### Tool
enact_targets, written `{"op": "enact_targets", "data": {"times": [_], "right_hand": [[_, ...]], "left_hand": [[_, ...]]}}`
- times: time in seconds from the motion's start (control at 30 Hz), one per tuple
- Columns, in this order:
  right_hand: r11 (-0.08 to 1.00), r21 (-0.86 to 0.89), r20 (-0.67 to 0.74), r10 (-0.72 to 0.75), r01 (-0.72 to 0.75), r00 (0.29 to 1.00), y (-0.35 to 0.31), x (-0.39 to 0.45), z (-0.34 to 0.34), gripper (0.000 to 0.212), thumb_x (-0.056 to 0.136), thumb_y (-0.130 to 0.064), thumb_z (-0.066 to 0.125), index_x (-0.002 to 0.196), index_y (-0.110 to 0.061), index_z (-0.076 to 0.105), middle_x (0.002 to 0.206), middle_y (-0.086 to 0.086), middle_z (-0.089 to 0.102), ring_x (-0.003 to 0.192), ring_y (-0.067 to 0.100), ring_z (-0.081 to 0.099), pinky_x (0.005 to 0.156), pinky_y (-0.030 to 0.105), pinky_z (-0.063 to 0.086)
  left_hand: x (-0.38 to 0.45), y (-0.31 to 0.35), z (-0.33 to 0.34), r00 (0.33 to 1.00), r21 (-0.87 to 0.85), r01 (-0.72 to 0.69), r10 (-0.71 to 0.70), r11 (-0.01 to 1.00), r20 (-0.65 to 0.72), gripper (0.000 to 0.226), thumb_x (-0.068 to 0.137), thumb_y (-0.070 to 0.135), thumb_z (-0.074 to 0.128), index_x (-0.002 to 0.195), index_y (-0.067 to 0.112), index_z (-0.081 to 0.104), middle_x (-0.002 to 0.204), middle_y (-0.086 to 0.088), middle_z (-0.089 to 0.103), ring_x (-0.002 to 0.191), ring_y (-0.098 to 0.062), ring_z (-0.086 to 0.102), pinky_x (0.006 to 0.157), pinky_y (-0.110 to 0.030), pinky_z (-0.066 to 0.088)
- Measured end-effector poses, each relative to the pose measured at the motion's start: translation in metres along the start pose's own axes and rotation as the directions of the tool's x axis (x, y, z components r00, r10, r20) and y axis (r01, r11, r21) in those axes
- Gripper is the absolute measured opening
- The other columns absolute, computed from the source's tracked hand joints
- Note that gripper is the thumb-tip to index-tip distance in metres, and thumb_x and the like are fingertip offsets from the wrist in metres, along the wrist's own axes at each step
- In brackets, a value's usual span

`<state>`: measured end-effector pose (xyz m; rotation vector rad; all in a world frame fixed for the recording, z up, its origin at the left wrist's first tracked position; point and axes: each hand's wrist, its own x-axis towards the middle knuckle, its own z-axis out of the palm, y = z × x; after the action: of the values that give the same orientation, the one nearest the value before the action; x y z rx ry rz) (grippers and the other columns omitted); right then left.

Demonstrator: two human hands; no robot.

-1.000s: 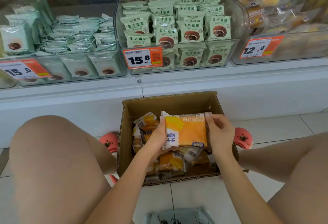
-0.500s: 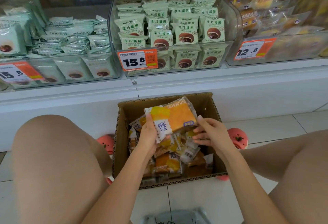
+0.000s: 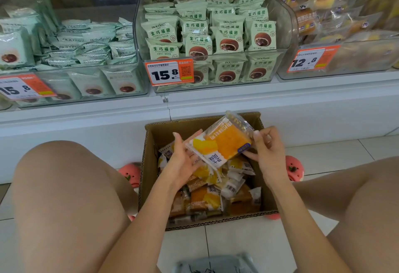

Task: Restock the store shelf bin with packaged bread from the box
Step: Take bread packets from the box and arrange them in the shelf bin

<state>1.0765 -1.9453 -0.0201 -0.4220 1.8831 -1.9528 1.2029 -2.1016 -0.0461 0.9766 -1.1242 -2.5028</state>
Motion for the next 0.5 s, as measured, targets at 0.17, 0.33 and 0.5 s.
{"op": "enact_targets", "data": {"times": [0.17, 0.33, 0.5], "right_hand": [[0.997, -0.025, -0.049, -0.073, 0.072, 0.996, -0.02, 0.009, -0.003, 0.007, 0.091, -0.014, 0.06, 0.084, -0.017, 0.059, 0.074, 0.003, 0.071, 0.064, 0.016, 0.068, 0.052, 0.025, 0.054], [0.945, -0.288, 0.043, -0.147, 0.153, 0.988, -0.016, 0.01, 0.014, 0.01, 0.089, -0.023, 0.064, 0.098, -0.022, 0.066, 0.084, -0.007, 0.071, 0.074, 0.007, 0.069, 0.061, 0.024, 0.055], [0.954, -0.264, 0.065, 0.167, -0.144, 0.984, 0.001, -0.001, 0.008, 0.034, 0.089, -0.052, 0.051, 0.106, -0.024, 0.062, 0.093, -0.005, 0.071, 0.079, 0.008, 0.069, 0.07, 0.028, 0.056]], "left_hand": [[-0.01, -0.001, -0.002, 0.911, -0.177, 0.269, -0.191, 0.947, 0.364, 0.1, 0.063, 0.083, 0.045, 0.13, 0.01, 0.056, 0.137, -0.015, 0.053, 0.126, -0.04, 0.048, 0.104, -0.062, 0.034], [-0.016, -0.014, 0.025, 0.909, 0.263, 0.197, -0.276, 0.945, 0.312, 0.071, 0.058, 0.042, 0.085, 0.119, 0.017, 0.058, 0.118, -0.009, 0.067, 0.111, -0.027, 0.063, 0.094, -0.044, 0.05], [-0.013, -0.015, 0.024, 0.975, 0.063, 0.166, -0.173, 0.984, 0.137, 0.049, 0.072, 0.023, 0.069, 0.119, 0.014, 0.06, 0.108, -0.008, 0.072, 0.094, -0.023, 0.07, 0.077, -0.039, 0.056]]}}
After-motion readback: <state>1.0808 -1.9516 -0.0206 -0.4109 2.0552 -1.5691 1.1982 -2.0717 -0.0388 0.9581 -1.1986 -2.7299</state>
